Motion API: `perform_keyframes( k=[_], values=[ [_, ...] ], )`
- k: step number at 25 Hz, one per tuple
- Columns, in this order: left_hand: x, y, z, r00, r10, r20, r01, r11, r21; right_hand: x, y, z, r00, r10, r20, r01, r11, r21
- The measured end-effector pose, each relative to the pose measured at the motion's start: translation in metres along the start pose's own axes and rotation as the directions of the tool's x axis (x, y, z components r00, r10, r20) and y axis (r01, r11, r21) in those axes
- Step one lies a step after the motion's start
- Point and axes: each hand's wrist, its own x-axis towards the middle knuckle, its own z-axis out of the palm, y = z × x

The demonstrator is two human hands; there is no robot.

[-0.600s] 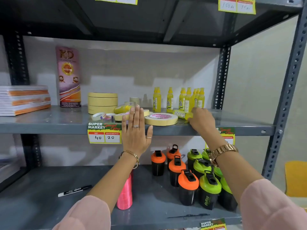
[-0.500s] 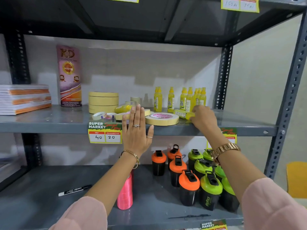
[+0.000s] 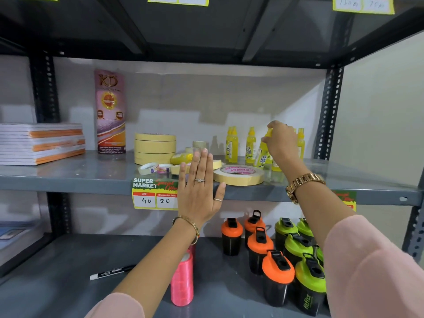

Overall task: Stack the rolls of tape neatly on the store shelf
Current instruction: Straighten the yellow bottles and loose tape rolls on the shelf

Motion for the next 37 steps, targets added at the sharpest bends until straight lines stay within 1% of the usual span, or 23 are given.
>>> perform_keyframes(
  k=[5, 8, 14, 21, 23, 26, 30, 33, 37],
  values=[
    [0.000, 0.001, 0.000, 1.000, -0.011, -0.020, 0.011, 1.000, 0.008, 0.014, 0.000, 0.008, 0.999, -0.044, 0.015, 0.045, 0.998, -0.037],
    [0.000, 0.001, 0.001, 1.000, -0.011, -0.020, 0.011, 1.000, 0.003, 0.018, 0.003, 0.012, 0.999, -0.028, 0.030, 0.029, 0.999, -0.023],
    [-0.001, 0.002, 0.000, 1.000, -0.025, 0.000, 0.025, 1.000, -0.009, 0.016, 0.012, 0.015, 0.995, 0.015, 0.101, -0.017, 1.000, 0.019],
    [-0.002, 0.003, -0.005, 0.998, -0.044, 0.055, 0.046, 0.999, -0.029, -0.003, 0.012, 0.011, 0.997, 0.037, 0.066, -0.041, 0.998, 0.054],
    [-0.002, 0.004, -0.008, 0.996, -0.054, 0.076, 0.057, 0.998, -0.036, -0.010, 0.005, 0.010, 0.998, -0.003, 0.056, 0.000, 0.999, 0.050],
    [-0.006, 0.000, -0.016, 0.992, -0.058, 0.112, 0.064, 0.997, -0.047, -0.022, -0.011, 0.010, 0.991, -0.091, 0.095, 0.086, 0.995, 0.052],
    [-0.012, -0.027, -0.031, 0.982, -0.098, 0.161, 0.108, 0.993, -0.053, -0.034, -0.042, 0.013, 0.974, -0.182, 0.136, 0.174, 0.982, 0.068],
    [-0.014, -0.054, -0.042, 0.981, -0.076, 0.180, 0.084, 0.996, -0.038, -0.043, -0.065, 0.019, 0.966, -0.207, 0.155, 0.196, 0.977, 0.083],
    [-0.013, -0.083, -0.053, 0.981, -0.044, 0.191, 0.053, 0.998, -0.039, -0.049, -0.093, 0.033, 0.961, -0.195, 0.197, 0.172, 0.977, 0.130]
  ],
)
